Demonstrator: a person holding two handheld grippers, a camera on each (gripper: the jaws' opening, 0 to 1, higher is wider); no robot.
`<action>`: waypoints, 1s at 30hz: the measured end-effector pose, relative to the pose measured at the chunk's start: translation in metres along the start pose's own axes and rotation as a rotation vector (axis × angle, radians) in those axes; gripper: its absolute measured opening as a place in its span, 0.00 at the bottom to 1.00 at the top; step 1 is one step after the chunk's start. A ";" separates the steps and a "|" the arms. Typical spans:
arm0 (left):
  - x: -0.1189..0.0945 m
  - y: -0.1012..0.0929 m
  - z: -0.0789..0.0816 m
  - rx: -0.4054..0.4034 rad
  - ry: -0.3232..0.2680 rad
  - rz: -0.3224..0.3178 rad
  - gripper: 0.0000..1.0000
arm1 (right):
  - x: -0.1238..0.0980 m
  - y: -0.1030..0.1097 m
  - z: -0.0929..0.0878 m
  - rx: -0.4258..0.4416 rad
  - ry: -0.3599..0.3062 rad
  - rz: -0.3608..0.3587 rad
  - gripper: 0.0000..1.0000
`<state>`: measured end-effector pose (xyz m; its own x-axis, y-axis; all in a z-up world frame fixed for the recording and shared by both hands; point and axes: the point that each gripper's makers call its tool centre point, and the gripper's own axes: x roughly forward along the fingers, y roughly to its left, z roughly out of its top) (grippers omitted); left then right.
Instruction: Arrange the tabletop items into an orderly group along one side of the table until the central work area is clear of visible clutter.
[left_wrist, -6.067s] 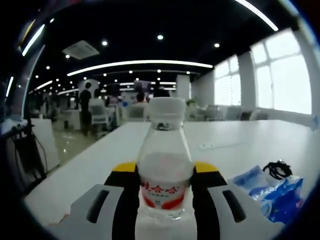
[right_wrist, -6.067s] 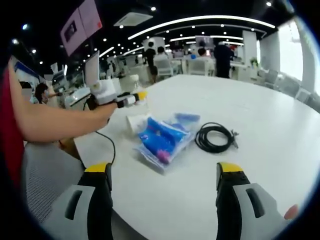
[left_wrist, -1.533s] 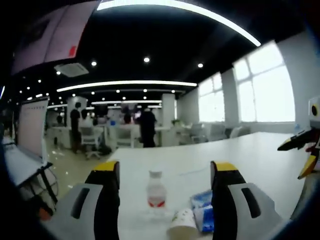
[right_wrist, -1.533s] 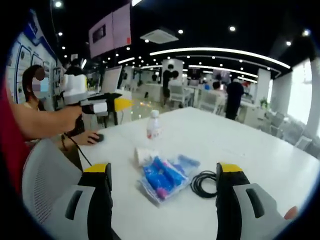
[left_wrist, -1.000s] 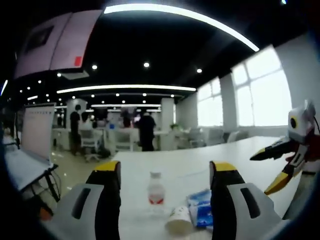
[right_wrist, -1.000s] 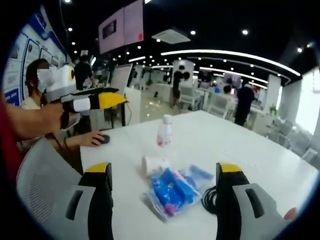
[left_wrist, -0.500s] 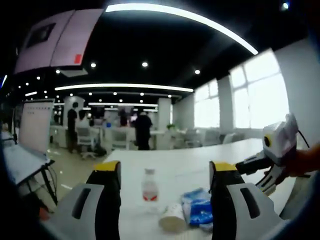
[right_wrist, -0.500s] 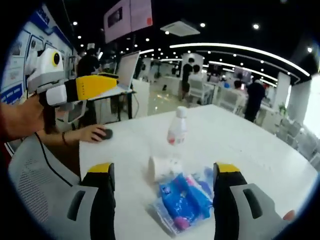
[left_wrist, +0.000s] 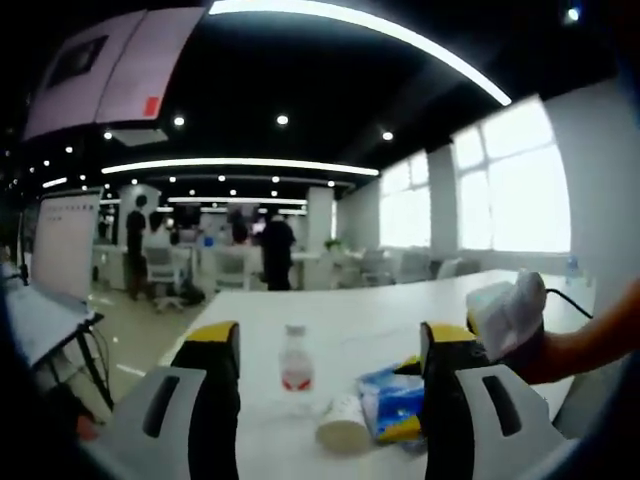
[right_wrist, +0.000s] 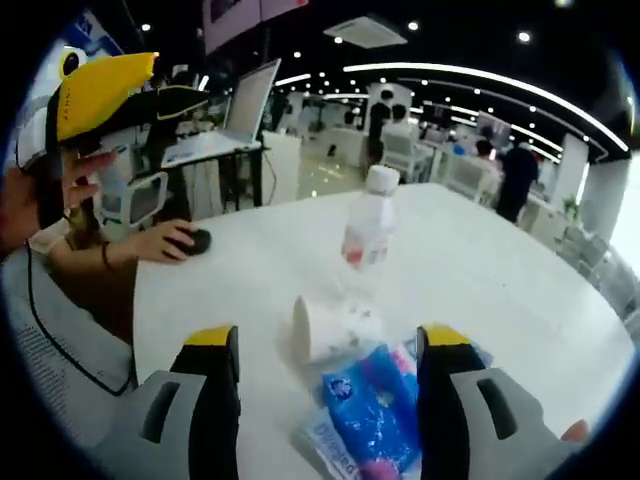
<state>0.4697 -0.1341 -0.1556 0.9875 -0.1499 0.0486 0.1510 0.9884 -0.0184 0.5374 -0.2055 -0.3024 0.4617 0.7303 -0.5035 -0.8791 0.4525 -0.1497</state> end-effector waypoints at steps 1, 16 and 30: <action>0.000 -0.001 -0.001 0.000 0.008 -0.011 0.70 | 0.003 -0.001 -0.001 0.004 0.002 -0.002 0.69; 0.000 -0.020 -0.056 0.054 0.256 -0.169 0.71 | 0.030 -0.013 -0.015 -0.039 0.037 -0.051 0.62; -0.004 -0.027 -0.094 0.063 0.394 -0.231 0.72 | 0.045 -0.001 -0.014 -0.184 0.070 -0.065 0.49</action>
<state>0.4659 -0.1630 -0.2492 0.8720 -0.3525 -0.3395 0.3779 0.9258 0.0094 0.5578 -0.1803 -0.3369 0.5140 0.6628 -0.5445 -0.8577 0.3917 -0.3330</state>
